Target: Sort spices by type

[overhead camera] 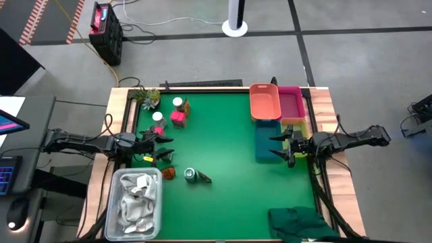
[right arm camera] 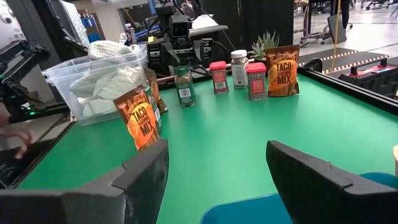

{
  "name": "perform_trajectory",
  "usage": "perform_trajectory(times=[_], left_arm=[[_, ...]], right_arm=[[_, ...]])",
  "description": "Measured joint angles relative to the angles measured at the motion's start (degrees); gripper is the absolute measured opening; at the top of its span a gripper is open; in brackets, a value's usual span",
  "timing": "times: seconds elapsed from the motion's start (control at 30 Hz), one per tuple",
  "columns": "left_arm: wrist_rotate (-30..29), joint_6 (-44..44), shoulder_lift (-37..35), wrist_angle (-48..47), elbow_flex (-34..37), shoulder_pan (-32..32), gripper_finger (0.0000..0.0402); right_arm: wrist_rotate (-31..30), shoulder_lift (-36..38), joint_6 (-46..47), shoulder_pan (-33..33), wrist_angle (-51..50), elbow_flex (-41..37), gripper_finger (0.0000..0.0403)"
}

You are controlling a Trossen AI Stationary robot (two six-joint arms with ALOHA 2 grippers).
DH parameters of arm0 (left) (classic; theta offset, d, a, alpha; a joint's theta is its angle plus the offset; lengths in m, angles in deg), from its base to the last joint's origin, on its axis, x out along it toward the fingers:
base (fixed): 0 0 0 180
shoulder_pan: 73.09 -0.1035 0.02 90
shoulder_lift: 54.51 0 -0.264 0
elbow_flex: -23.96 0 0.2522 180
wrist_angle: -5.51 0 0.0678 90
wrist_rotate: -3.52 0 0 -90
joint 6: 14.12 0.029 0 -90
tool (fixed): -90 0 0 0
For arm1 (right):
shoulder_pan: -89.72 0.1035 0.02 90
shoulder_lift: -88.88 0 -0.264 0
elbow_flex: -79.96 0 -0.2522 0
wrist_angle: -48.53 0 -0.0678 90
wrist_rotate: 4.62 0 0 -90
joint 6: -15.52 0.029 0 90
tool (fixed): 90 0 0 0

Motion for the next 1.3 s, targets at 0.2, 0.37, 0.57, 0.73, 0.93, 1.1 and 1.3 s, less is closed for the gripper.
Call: perform_trajectory(times=[0.2, 0.37, 0.57, 0.73, 0.93, 1.1, 1.3], left_arm=[[0.0, 0.0, 0.0, 0.0, 0.0, 0.0, 0.0226], [0.0, -0.5, 0.0, 0.0, 0.0, 0.0, 0.0226], [-0.2, -6.6, 0.0, 1.9, 0.0, 0.0, 0.0226], [-0.2, -11.6, 0.0, 2.7, 0.0, 0.0, 0.0226], [-1.9, -13.5, 0.0, 3.7, 0.0, 0.0, 0.0226], [-2.0, -14.3, 0.0, 1.4, 0.0, 0.0, 0.0226], [-2.3, -14.4, 0.0, 0.0, 0.0, 0.0, 0.0226]], right_arm=[[0.0, 0.0, 0.0, 0.0, 0.0, 0.0, 0.0302], [0.0, 0.0, 0.0, 0.0, 0.0, 0.0, 0.0302], [0.0, 0.0, 0.0, 0.0, 0.0, 0.0, 0.0302], [0.0, 0.0, 0.0, -0.4, 0.2, 0.0, 0.0302], [0.0, 0.0, 0.0, -0.5, 0.5, 0.0, 0.0302], [-0.1, 0.0, 0.1, -0.5, 1.6, -0.2, 0.0302], [-0.2, 0.0, 0.2, -1.1, 1.7, -0.2, 0.0302]])
